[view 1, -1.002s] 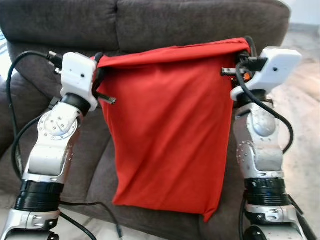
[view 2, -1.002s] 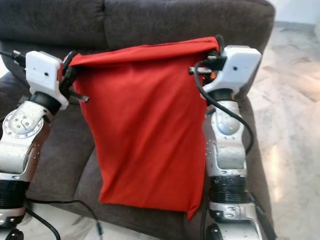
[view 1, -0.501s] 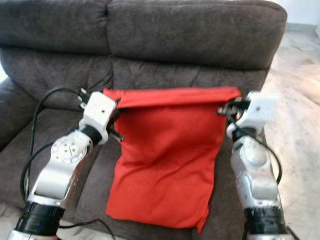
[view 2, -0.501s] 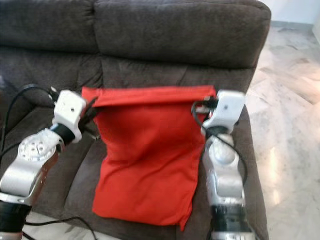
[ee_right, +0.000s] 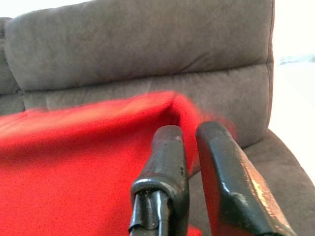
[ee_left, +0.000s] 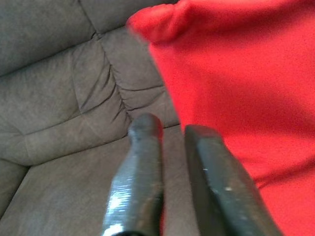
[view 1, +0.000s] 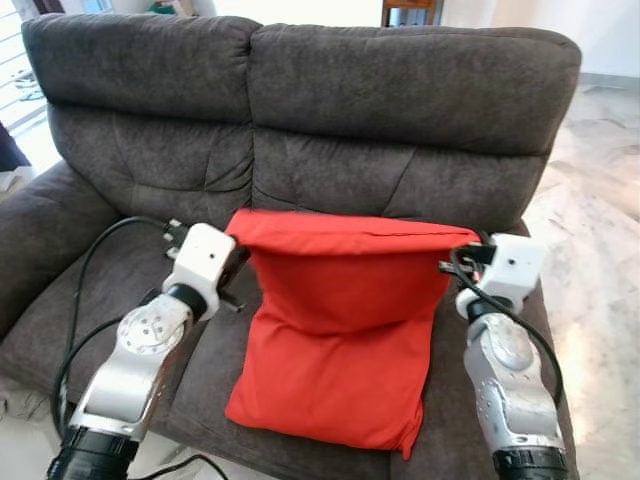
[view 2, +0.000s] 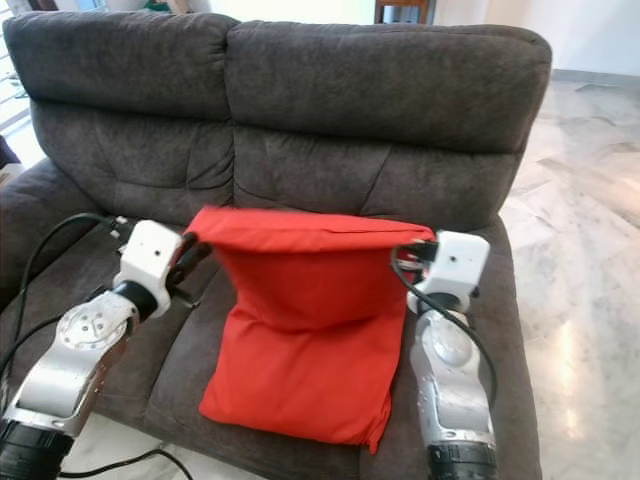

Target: Move the pillow to the sofa from floor

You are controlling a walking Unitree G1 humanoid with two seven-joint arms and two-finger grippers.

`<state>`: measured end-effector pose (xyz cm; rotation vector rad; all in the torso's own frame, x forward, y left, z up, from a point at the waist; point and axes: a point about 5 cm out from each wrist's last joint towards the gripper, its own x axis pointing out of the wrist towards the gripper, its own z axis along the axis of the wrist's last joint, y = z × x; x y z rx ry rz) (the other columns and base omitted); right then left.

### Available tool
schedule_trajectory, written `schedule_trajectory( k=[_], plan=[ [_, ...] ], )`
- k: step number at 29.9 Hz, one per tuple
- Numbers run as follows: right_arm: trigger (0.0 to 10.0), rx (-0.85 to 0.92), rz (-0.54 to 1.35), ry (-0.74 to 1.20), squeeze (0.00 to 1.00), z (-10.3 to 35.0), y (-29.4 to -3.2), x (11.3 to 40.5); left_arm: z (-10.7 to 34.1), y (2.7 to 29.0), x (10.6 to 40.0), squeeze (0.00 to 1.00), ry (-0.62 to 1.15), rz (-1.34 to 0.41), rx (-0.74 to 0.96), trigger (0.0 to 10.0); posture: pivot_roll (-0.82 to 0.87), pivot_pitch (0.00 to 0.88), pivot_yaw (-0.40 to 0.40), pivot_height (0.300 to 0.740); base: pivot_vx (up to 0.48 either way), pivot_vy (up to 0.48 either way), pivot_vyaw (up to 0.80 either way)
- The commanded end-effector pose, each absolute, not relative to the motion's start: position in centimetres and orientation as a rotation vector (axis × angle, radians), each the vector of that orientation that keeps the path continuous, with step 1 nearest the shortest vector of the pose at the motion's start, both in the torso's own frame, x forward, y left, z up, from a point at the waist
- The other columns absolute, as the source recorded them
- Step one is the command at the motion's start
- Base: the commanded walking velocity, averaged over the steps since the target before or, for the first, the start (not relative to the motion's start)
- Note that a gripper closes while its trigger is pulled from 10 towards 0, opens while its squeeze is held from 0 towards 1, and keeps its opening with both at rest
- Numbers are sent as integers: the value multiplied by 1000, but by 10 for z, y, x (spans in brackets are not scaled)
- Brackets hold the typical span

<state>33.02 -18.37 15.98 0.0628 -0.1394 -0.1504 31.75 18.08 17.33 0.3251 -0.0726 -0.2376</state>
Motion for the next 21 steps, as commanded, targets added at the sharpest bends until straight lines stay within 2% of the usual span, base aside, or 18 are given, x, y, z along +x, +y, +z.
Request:
schedule_trajectory(
  k=[1, 4, 5, 6, 9, 13, 21],
  plan=[
    [10000, 74, -161, -124, 1000, 153, -183, 327, 171, 186, 317, 1000, -71, -198, 339, 10000, -3, 166, 74, 740, 0, 0, 0],
    [10000, 115, -184, -107, 1000, 149, -186, 324, 169, 188, 316, 1000, -74, -167, 352, 10000, -2, 168, 74, 740, 0, 0, 0],
    [10000, 126, -199, -101, 1000, 146, -187, 322, 169, 188, 315, 906, -79, -153, 344, 10000, 3, 166, 72, 740, 0, 0, 0],
    [10000, 136, -233, -84, 0, 137, -192, 315, 164, 188, 311, 0, -87, -119, 291, 10000, 6, 166, 72, 740, 0, 0, 0],
    [10000, 181, -266, -55, 0, 124, -195, 305, 152, 189, 304, 0, -75, -100, 248, 10000, 5, 168, 73, 740, 0, 0, 0],
    [10000, 324, -316, -5, 0, 98, -201, 284, 113, 197, 284, 0, 25, -33, 246, 10000, -7, 170, 79, 740, 0, 0, 0],
    [10000, 228, -254, -60, 0, 108, -197, 283, 108, 199, 276, 0, 14, 14, 252, 10000, -16, 153, 81, 740, 0, -32, 0]
  ],
)
